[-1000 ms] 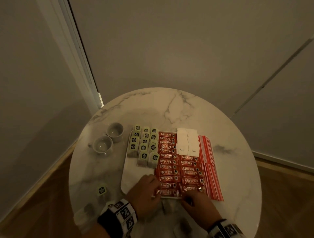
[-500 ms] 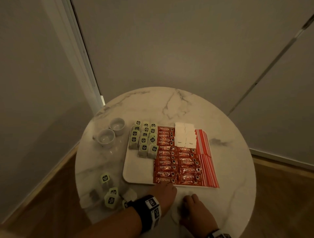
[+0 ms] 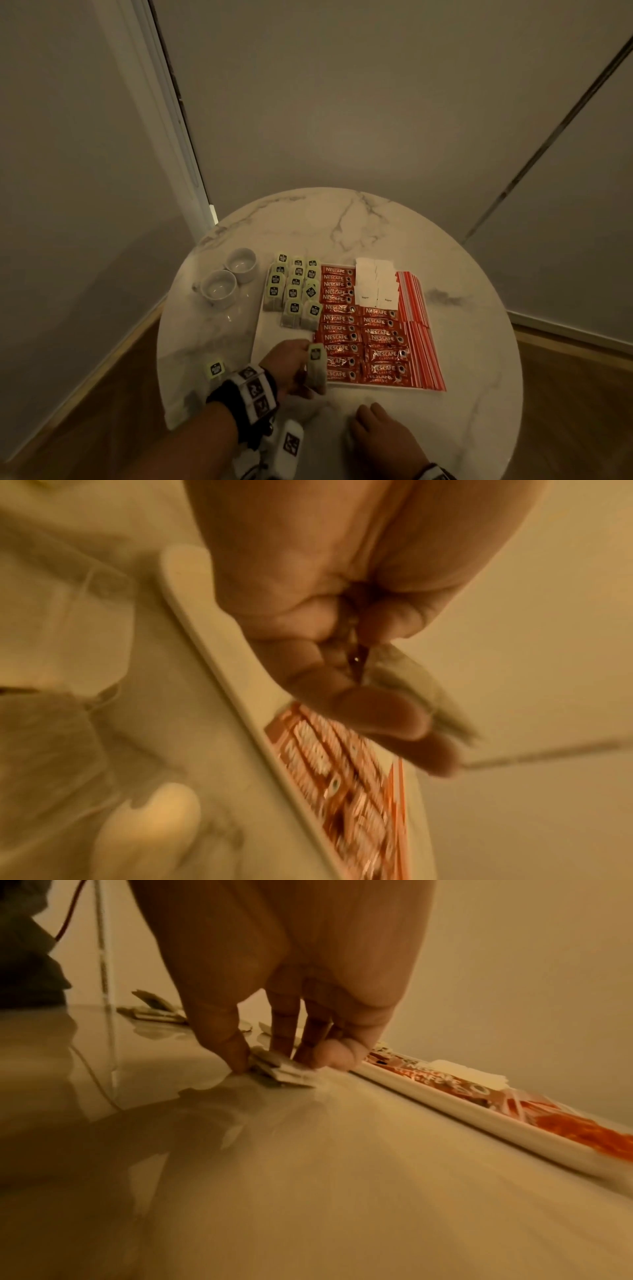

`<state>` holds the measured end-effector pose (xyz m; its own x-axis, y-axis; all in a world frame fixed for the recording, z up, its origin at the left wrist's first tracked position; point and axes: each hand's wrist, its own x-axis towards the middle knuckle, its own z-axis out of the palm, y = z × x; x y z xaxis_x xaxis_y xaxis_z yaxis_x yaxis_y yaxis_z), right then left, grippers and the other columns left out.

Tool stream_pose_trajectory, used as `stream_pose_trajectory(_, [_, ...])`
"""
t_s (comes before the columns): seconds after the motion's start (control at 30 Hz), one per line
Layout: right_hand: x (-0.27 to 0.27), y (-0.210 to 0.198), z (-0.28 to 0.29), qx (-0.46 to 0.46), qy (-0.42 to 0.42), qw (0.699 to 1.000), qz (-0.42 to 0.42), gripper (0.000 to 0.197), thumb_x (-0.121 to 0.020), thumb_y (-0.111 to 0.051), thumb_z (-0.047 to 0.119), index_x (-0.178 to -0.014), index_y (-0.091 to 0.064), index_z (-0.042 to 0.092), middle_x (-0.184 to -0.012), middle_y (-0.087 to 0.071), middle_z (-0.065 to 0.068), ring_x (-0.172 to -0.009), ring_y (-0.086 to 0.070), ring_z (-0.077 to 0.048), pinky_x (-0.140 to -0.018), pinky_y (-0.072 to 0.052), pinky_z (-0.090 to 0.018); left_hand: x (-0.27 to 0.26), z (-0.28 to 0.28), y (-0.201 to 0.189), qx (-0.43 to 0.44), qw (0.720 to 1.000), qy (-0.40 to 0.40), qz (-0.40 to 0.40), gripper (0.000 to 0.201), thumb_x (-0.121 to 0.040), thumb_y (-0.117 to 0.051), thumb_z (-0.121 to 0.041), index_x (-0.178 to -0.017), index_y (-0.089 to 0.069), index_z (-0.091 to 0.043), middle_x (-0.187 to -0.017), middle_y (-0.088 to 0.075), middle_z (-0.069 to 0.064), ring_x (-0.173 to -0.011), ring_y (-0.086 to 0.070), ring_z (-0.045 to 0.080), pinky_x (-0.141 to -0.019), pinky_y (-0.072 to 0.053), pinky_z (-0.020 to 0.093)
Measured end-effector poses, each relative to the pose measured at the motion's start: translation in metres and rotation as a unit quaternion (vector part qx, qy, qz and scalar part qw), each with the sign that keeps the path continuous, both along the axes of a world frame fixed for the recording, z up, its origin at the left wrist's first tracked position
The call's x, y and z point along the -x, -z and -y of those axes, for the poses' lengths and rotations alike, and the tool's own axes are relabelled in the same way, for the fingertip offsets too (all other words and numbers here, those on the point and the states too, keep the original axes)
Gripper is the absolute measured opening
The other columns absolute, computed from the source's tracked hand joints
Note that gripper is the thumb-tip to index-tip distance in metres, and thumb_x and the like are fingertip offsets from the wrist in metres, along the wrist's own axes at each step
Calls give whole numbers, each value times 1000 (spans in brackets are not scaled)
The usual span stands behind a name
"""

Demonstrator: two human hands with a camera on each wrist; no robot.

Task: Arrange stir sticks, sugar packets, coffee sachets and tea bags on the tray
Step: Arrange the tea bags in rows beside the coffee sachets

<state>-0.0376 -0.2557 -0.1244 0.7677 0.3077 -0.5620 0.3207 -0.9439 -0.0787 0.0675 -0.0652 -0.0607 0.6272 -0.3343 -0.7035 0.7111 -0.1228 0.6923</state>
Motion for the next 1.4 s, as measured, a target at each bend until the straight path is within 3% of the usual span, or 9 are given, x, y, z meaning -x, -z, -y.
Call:
stream_pose_trajectory(0.13, [-10, -4, -3, -18, -1, 1000, 10, 40, -72, -32, 40, -80, -69, 27, -84, -61, 7, -72, -64, -10, -39, -50, -23, -16, -23, -5, 77, 990, -112, -25, 24, -92, -40, -11, -103, -59, -3, -78, -64, 13, -58, -63, 28, -45, -43, 26])
stream_pose_trajectory(0.27, [-15, -16, -1, -154, 91, 984, -1, 52, -84, -27, 47, -115, -61, 22, -119, -51, 5, -113, -45, -14, -94, -42, -25, -45, -41, 13, -27, 986, -147, 71, 18, -92, -49, -2, -105, -60, -3, -93, -66, 21, -76, -68, 31, -59, -56, 34])
stream_pose_trajectory(0.37, [-23, -33, -3, -267, 214, 939, -28, 13, -89, -57, 34, -97, -64, 26, -94, -57, 18, -95, -53, 0, -83, -40, -12, -64, -50, 20, -187, 956, -96, 206, 15, -85, -59, -3, -87, -65, -17, -85, -69, 3, -81, -64, 21, -66, -50, 29])
stream_pose_trajectory(0.47, [-33, -46, -5, -366, 346, 855, -126, 8, -91, -62, 22, -93, -64, 14, -85, -69, 3, -75, -65, -2, -66, -49, -16, -80, -54, 26, -267, 928, -77, 247, 24, -84, -60, -4, -96, -58, -25, -79, -60, -3, -81, -58, 18, -72, -46, 27])
stream_pose_trajectory(0.77, [-61, -54, -5, -529, 529, 604, -275, 20, -95, -46, 5, -110, -58, 1, -102, -65, -28, -84, -66, -38, -54, -51, -36, -107, -55, 57, -341, 911, -26, 230, 23, -81, -58, 0, -93, -48, -17, -81, -56, 3, -75, -55, 22, -73, -51, 34])
stream_pose_trajectory(0.97, [-72, -57, -10, -631, 526, 464, -332, 57, -56, -45, -5, -112, -54, -1, -96, -58, -26, -85, -59, -43, -55, -50, -43, -105, -53, 53, -374, 877, -9, 303, 26, -79, -61, 0, -99, -49, -10, -100, -51, 5, -90, -53, 23, -79, -46, 33])
stream_pose_trajectory(1.07, [-75, -62, -17, -629, 515, 477, -334, 45, -68, -53, 1, -113, -53, 1, -94, -58, -25, -85, -59, -42, -57, -52, -44, -96, -56, 52, -390, 845, 59, 361, 18, -82, -59, -3, -97, -54, -12, -107, -45, 2, -92, -49, 19, -80, -43, 28])
stream_pose_trajectory(1.17, [-79, -62, -23, -591, 514, 547, -295, 21, -94, -47, 5, -112, -55, 0, -96, -59, -24, -84, -63, -41, -60, -53, -44, -84, -60, 57, -429, 790, 168, 406, 12, -86, -57, -10, -93, -65, -15, -112, -47, -1, -99, -47, 17, -86, -45, 27])
stream_pose_trajectory(1.4, [-88, -55, -29, -499, 499, 675, -216, 16, -98, -48, 13, -107, -60, 6, -107, -61, -20, -89, -66, -35, -62, -57, -41, -76, -64, 60, -484, 735, 265, 394, 40, -86, -48, -8, -118, -60, -29, -124, -43, -7, -112, -43, 18, -90, -41, 30])
